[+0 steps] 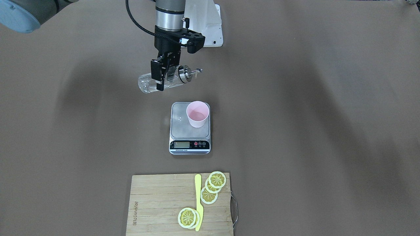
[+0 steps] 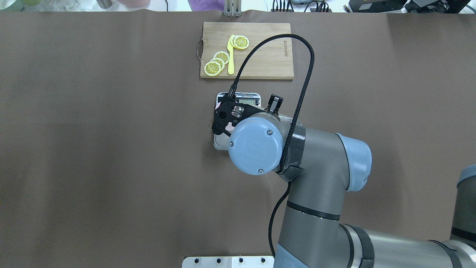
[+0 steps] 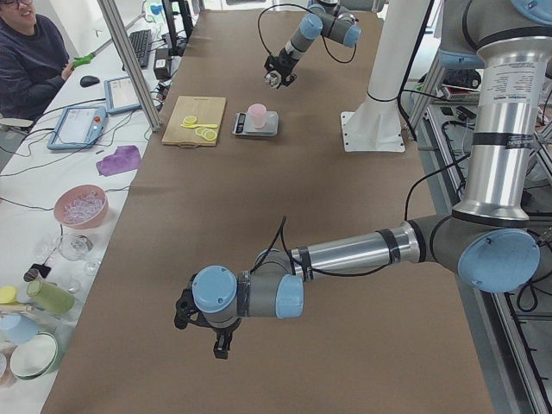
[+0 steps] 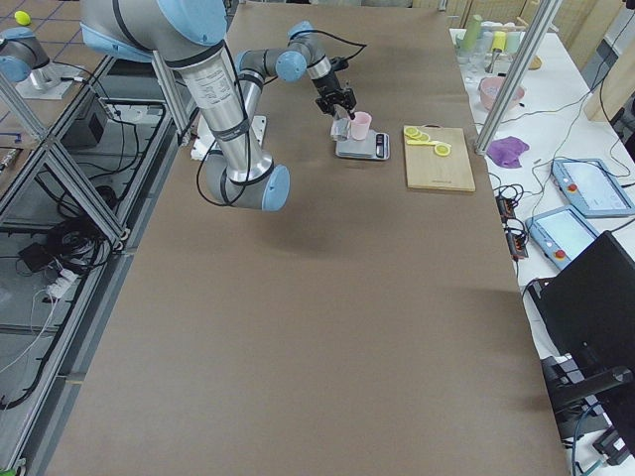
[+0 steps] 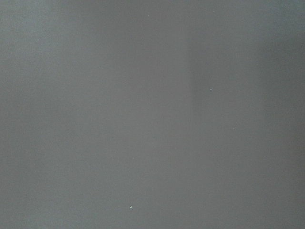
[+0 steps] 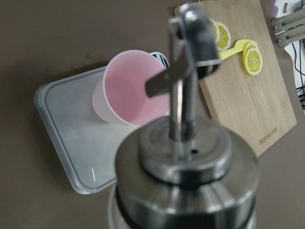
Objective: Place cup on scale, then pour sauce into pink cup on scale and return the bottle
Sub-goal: 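Tilt the dispenser upright and move it away from the cup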
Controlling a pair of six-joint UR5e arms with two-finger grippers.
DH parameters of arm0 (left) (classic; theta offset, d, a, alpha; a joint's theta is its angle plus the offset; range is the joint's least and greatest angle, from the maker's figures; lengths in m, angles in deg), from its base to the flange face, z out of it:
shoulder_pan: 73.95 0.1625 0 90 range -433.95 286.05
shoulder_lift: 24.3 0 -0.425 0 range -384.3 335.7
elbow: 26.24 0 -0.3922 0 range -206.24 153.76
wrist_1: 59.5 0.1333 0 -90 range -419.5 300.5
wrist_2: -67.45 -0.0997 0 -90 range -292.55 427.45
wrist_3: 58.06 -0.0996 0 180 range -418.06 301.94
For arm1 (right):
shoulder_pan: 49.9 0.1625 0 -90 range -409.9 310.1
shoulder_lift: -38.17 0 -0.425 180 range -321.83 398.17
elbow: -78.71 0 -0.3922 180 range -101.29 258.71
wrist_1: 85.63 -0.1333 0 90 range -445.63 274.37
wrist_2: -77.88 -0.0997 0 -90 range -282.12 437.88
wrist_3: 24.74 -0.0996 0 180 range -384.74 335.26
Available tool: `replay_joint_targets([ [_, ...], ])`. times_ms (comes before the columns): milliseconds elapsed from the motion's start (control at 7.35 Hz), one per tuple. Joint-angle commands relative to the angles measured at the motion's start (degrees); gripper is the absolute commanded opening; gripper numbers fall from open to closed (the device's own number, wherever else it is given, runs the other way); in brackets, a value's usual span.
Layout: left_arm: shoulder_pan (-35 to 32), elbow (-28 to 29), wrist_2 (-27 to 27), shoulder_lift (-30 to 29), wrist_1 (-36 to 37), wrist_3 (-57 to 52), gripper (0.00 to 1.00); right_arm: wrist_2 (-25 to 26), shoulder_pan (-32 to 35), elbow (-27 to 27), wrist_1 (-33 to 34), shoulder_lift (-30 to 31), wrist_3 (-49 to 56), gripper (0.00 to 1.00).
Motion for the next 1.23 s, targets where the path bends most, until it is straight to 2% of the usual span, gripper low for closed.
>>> replay_joint_targets([
  [0, 0.0, 0.0, 0.0, 0.0, 0.0, 0.0, 0.98, -8.0, 3.7, 0.7, -9.2, 3.1, 1.6, 0.0],
  [408, 0.0, -0.3, 0.1, 0.0, -0.1, 0.0, 0.98, -18.2, 10.0, 4.3, -14.6, 8.3, 3.6, 0.0],
  [545, 0.0, -0.3, 0.0, 0.0, -0.2, 0.0, 0.98, -20.7, 11.6, 4.4, -14.7, 8.7, 3.7, 0.0],
  [681, 0.0, -0.4, 0.0, 0.0, -0.2, 0.0, 0.98, -21.0, 12.4, 4.4, -15.3, 10.0, 4.8, 0.0],
  [817, 0.0, -0.4, 0.0, 0.0, -0.2, 0.0, 0.98, -23.2, 13.7, 4.2, -22.2, 13.4, 6.2, 0.0],
  [953, 0.0, -0.6, 0.0, 0.0, -0.2, 0.0, 0.98, -27.6, 15.3, 3.0, -32.6, 18.0, 6.2, 0.0],
  [1089, 0.0, -0.6, 0.0, -0.1, -0.2, 0.0, 0.98, -31.5, 17.1, 0.9, -39.8, 20.1, 6.2, 0.0],
])
